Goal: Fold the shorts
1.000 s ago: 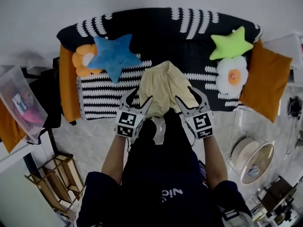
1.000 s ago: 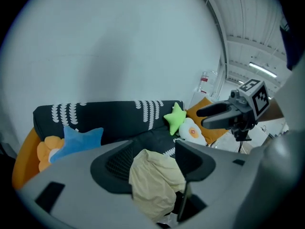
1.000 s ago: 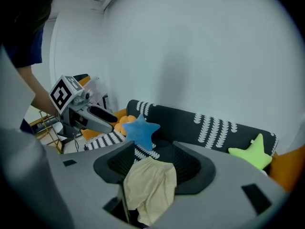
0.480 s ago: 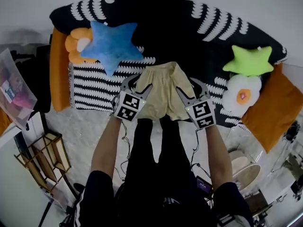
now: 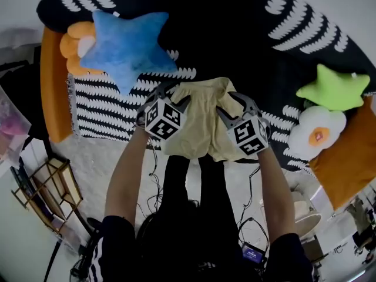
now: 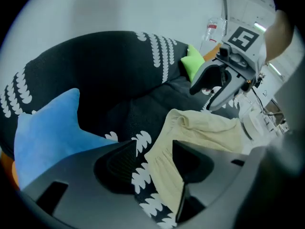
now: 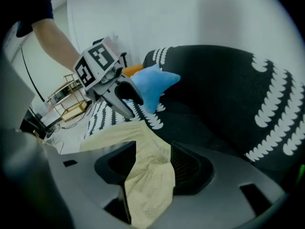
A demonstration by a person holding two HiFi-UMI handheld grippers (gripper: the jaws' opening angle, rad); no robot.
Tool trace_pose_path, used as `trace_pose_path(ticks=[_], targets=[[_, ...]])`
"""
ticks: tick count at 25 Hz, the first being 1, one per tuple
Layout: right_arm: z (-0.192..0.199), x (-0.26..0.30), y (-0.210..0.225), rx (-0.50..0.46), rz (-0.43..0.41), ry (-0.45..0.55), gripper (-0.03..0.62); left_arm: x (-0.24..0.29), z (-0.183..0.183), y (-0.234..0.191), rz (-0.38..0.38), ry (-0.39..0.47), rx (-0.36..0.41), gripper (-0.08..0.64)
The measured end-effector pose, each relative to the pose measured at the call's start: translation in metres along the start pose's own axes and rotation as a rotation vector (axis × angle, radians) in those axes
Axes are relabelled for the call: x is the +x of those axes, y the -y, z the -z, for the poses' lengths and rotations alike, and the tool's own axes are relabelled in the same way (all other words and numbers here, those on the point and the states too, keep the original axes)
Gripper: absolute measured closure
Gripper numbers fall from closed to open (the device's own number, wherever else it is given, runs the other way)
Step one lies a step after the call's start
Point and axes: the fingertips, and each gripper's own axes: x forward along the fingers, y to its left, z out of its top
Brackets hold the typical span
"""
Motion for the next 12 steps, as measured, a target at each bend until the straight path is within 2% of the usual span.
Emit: trace_pose_path(ticks=[2,5,8,12], targets=[[0.017,0.02,0.001,-0.096,-0.038,-0.057,0.353,0.022,0.006,-0.004,-0.004,-0.024,0.036,0.33],[0.039,0.043,0.003,-0.225,-0.086,-0.139,0.342,0.047,0.015,-0.002,0.028,-0.059,0.11,0.357],[0.057,0.056,0.007,-0.248,-0.119,-0.19,0.35,0.062,0.022,0.002,0.053,-0.085,0.171,0.371],[0.066,0.057,0.007,-0.307,-0.153,-0.205,0.36,0.076,0.031,0.005,0.082,-0.15,0.166,0.387]])
